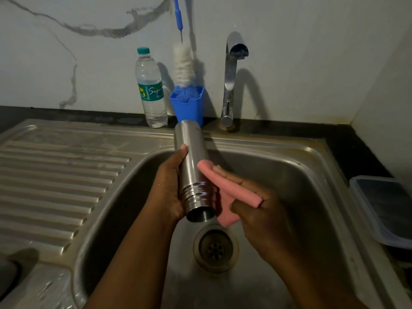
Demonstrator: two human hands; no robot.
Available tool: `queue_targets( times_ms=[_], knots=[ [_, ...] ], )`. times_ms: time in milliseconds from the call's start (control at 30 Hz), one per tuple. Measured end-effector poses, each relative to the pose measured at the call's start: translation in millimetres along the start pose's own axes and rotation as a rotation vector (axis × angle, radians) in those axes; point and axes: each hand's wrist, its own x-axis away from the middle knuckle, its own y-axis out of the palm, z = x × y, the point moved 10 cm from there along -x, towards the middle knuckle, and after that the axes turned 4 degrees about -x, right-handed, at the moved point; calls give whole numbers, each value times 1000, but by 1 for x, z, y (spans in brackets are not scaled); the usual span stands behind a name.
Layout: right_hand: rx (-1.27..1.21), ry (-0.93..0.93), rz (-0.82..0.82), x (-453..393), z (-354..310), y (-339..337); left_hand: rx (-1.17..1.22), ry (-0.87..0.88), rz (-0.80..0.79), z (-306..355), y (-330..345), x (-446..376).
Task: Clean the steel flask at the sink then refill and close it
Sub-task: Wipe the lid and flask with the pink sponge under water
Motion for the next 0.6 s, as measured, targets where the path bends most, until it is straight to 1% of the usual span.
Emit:
queue_targets(
  times_ms=[100, 167, 267, 333, 367, 400, 467, 533, 600],
  knots=[
    [-33, -64, -3, 0, -2, 2, 30, 49, 48, 2, -8, -2],
    [-6, -119, 19, -1, 1, 1, -5, 84, 26, 4, -4, -2],
    [154, -197, 61, -1, 1, -3, -145, 55, -146, -5, 19, 3],
    [303, -270, 97, -2, -6, -9, -243, -11, -242, -15, 30, 7],
    [329, -279, 123, -3, -10, -14, -299, -53, -278, -21, 32, 9],
    [288, -262, 172, -5, -12, -24, -352, -98, -308, -27, 32, 10],
    [119, -187, 299, -10, -7, -49, -442, -189, -357, -40, 31, 12],
    [112, -176, 405, -10, -6, -62, -480, -256, -399, -51, 31, 14],
    [120, -238, 455, -9, -11, -65, -502, -238, -396, -51, 33, 13]
  ],
)
